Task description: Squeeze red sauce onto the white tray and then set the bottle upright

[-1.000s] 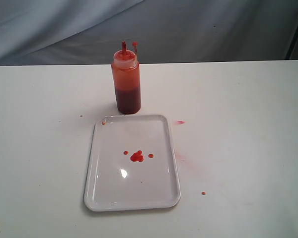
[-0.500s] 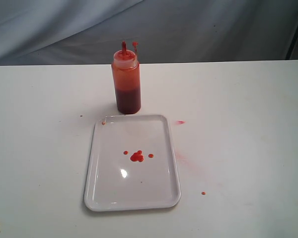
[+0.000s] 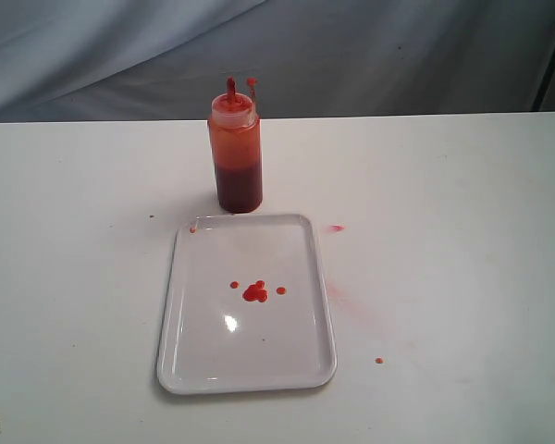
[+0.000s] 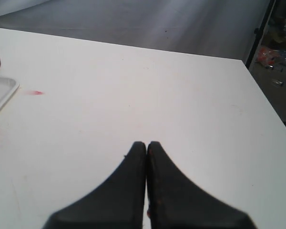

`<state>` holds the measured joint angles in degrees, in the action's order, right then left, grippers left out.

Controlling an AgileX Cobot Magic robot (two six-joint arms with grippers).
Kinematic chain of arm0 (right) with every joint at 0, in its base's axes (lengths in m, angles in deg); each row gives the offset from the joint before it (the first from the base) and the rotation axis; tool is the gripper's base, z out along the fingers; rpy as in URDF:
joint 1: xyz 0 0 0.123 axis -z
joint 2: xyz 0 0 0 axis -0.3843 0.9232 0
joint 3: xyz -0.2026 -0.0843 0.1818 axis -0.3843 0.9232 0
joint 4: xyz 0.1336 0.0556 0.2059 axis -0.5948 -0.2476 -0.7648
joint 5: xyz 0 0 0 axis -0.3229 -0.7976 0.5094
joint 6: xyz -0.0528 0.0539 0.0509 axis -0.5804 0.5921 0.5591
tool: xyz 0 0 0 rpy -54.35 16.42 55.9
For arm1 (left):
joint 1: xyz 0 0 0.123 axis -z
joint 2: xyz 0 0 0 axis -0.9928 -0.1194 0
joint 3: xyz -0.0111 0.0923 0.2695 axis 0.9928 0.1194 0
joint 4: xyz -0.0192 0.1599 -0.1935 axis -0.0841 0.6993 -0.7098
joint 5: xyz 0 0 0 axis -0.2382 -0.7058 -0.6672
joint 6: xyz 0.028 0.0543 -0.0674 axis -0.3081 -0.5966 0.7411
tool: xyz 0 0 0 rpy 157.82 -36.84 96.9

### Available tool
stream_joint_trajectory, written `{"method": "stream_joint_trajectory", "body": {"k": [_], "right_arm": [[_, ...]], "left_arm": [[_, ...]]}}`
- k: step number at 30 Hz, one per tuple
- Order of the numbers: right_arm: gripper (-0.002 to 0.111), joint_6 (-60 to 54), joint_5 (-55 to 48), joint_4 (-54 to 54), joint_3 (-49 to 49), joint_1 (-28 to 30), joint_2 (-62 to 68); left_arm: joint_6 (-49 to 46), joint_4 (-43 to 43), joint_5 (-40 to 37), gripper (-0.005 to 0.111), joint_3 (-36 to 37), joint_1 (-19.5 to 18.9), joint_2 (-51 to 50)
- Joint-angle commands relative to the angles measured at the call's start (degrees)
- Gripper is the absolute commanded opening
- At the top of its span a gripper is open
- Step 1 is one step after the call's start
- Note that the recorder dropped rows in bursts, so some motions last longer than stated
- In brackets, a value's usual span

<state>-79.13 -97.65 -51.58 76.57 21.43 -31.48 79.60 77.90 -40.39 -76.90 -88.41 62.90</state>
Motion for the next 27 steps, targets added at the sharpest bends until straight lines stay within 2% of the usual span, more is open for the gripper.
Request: {"method": "stream_joint_trajectory", "body": {"k": [1, 25, 27], "right_arm": [[0.000, -0.5, 0.2, 0.4, 0.2, 0.4, -0.4], [0.000, -0.5, 0.4, -0.1, 0.2, 0.4, -0.4], [0.000, -0.5, 0.4, -0.1, 0.2, 0.4, -0.4]], "left_arm": [[0.3, 0.0, 0.4, 0.000, 0.3, -0.1, 0.3], [0.3, 0.0, 0.4, 0.000, 0.3, -0.1, 0.3], [0.3, 0.0, 0.4, 0.000, 0.3, 0.9, 0.3]]}}
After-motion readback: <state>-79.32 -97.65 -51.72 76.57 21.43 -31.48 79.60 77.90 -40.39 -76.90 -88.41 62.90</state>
